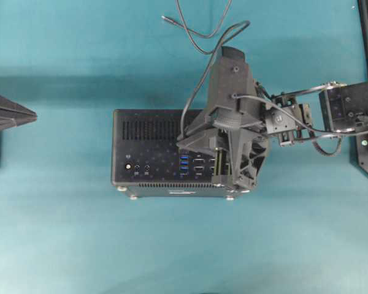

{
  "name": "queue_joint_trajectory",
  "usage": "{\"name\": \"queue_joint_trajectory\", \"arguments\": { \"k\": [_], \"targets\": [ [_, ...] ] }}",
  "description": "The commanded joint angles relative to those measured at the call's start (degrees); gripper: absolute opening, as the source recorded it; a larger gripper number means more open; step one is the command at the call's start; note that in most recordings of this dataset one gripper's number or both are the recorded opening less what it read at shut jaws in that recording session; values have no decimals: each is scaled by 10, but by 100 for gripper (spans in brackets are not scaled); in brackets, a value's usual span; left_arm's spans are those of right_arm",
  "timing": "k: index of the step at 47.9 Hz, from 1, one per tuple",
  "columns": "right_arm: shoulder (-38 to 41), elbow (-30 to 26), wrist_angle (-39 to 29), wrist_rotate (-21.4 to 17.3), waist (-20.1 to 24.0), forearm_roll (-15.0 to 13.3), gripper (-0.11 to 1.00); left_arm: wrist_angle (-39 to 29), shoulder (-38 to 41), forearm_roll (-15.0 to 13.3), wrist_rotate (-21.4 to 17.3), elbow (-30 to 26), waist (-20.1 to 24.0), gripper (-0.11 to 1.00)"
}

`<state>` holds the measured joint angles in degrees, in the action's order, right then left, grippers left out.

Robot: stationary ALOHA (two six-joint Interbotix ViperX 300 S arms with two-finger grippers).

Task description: Insert the USB into the PC box with both arms.

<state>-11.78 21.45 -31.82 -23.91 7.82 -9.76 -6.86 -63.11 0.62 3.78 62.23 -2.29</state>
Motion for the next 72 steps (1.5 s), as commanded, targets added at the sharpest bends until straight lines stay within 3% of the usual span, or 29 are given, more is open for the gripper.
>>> {"name": "queue_joint_trajectory", "arguments": {
  "k": [1,12,41,61,72],
  "targets": [
    [-1,0,-4,-7,10,4,9,4,4,2,1,-7,-1,0],
    [3,0,-6,-7,28,33,9,4,4,2,1,-6,-1,0],
    [19,8,-5,-4,14,30,9,4,4,3,1,-6,-1,0],
    [19,9,-4,-3,37,59,9,4,4,3,1,-6,-1,0],
    [19,9,-3,-3,8,47,9,4,3,2,1,-7,-1,0]
  ]
}}
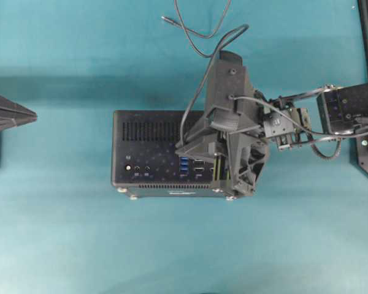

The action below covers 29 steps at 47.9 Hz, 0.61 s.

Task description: Insert the USB into the PC box with both arms.

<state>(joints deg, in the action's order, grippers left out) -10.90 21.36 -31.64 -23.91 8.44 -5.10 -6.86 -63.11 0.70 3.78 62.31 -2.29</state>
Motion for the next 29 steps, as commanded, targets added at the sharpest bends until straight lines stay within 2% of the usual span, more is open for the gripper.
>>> {"name": "queue_joint_trajectory", "arguments": {
  "k": [1,12,29],
  "targets": [
    [11,10,-4,-3,-1,-2,9,4,4,1,1,-8,-1,0],
    [12,9,-5,-4,-9,-11,9,4,4,2,1,-8,-1,0],
    [12,6,-6,-4,26,16,9,4,4,1,1,-6,-1,0]
  ]
}}
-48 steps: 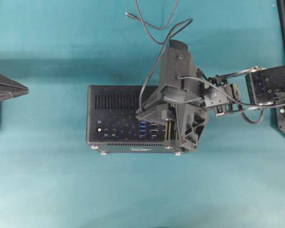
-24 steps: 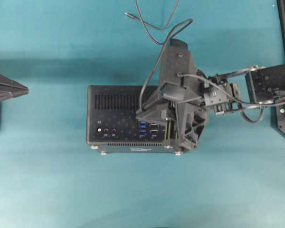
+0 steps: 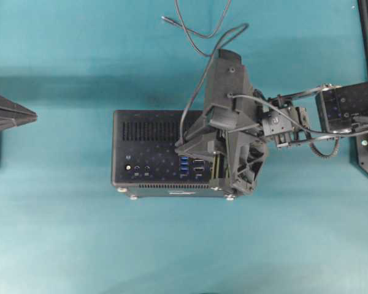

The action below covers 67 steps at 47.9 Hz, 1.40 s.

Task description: Insert the USB into the PC box with both arms.

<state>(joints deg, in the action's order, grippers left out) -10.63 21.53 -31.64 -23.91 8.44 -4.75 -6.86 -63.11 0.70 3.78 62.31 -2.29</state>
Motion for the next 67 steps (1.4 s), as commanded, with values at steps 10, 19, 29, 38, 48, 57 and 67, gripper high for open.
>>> {"name": "queue_joint_trajectory", "arguments": {
  "k": [10,19,29,38,48,57,67],
  "targets": [
    [8,7,-5,-1,7,5,9,4,4,1,1,-7,-1,0],
    [8,7,-6,0,-12,-12,9,4,4,2,1,-7,-1,0],
    [9,9,-8,-4,10,-2,9,4,3,2,1,-6,-1,0],
    [10,10,-6,-3,20,9,9,4,4,2,1,-5,-1,0],
    [2,7,12,0,1,1,10,4,4,2,1,-5,-1,0],
    [-18,9,28,-1,-6,-10,11,4,3,1,1,-4,-1,0],
    [-34,10,38,1,-11,-17,20,4,3,1,7,-3,-1,0]
  ]
}}
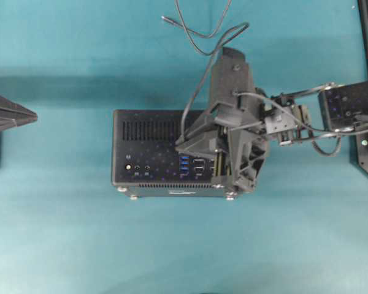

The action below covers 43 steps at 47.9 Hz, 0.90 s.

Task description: Insert the USB into the PC box with both arms.

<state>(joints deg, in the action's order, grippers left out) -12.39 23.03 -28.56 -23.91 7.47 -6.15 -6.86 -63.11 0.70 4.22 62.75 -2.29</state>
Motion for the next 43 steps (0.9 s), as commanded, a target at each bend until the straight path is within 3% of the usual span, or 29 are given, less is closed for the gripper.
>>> {"name": "queue_joint_trajectory", "arguments": {
  "k": [1,14,19,43],
  "targets": [
    [-18,-4,8,1,-2,-4,22,3,3,1,5,-7,-1,0],
    [-20,-5,13,2,-4,-10,57,4,3,2,38,-6,-1,0],
    [-24,-4,13,3,-4,-10,64,4,2,1,38,-6,-1,0],
    [-83,44,-13,3,-4,-10,66,4,-5,1,37,-3,-1,0]
  ]
}}
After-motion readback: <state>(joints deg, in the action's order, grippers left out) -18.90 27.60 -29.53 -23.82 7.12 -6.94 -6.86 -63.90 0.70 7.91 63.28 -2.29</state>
